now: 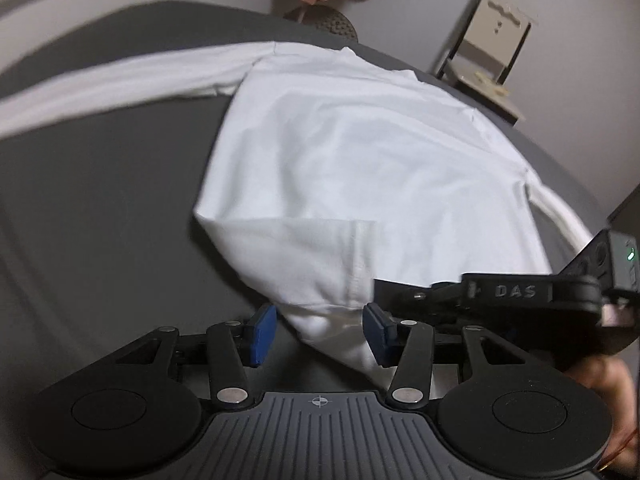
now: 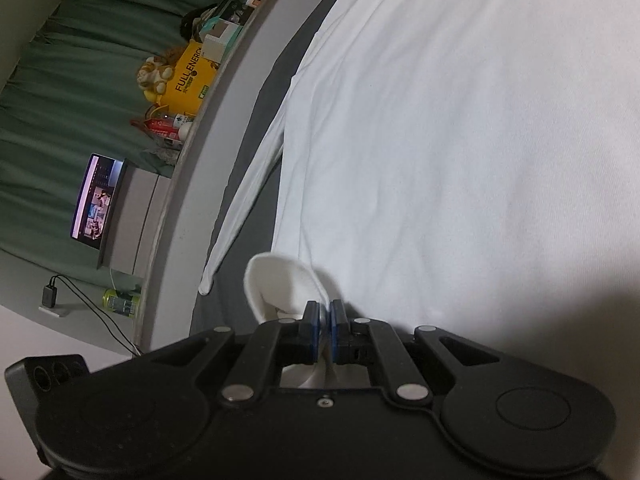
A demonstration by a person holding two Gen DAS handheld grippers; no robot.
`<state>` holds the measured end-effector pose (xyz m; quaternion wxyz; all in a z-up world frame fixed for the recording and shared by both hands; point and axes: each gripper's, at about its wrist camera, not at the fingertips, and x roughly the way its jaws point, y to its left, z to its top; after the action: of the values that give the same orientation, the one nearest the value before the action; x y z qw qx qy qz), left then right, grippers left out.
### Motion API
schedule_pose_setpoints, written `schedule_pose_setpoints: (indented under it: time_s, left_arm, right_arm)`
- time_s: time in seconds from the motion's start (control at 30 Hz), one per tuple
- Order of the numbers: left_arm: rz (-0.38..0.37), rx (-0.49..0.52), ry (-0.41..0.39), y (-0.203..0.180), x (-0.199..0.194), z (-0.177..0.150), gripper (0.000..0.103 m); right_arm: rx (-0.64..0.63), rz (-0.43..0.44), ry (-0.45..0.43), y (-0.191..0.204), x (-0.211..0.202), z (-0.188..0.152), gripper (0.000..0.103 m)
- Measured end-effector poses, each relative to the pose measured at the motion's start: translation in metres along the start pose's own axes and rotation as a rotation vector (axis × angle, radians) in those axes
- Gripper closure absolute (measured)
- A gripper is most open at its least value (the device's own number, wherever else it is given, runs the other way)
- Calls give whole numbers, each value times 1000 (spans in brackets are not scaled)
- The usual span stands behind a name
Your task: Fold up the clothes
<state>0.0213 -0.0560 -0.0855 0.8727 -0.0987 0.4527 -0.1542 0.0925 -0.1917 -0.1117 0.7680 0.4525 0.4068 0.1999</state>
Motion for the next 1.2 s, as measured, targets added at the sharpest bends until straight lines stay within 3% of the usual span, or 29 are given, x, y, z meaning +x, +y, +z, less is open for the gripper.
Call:
schedule_pose_setpoints:
  time_s: [0.17, 0.4, 0.43, 0.5, 0.53, 0.57, 0.63, 0.73, 0.8, 0.87, 1.0, 1.2]
  left_arm:
    - [-24, -110, -79, -9, -3, -8, 53]
    - [157, 23, -110, -26, 9, -15, 55]
    - [165, 39, -123, -26, 9, -16, 67]
    - [172, 57, -135, -25, 7, -16, 73]
    - [173, 63, -141, -23, 6, -17, 87]
    - [170, 64, -146, -21, 5, -17, 92]
    - [157, 49, -166, -15, 1, -17, 101]
    - [167, 51, -208, -9, -10, -15, 101]
    - [185, 68, -232, -6, -20, -11, 101]
    - [213, 115, -242, -3, -34, -5, 101]
    - [270, 253, -226, 0, -61, 0, 101]
    - [400, 591, -209, -32, -84, -26, 101]
  right_arm:
    - [15, 4, 3, -2, -5, -1, 97]
    - [53, 15, 5, -5, -7, -1, 97]
    - [55, 15, 5, -5, -7, -1, 97]
    - [58, 14, 7, -5, -7, -1, 97]
    - [55, 14, 8, -4, -6, -1, 97]
    - [52, 14, 9, -4, -6, -1, 96]
    - [45, 13, 15, -2, -6, -1, 96]
    - [17, 1, 21, 3, -6, -2, 95]
    - [-35, -11, 17, 10, -7, -2, 89]
    - [-103, -19, 8, 20, -8, -4, 70]
    - [-298, -44, 4, 45, -7, -13, 69]
    - [-756, -150, -46, 88, 1, -50, 69]
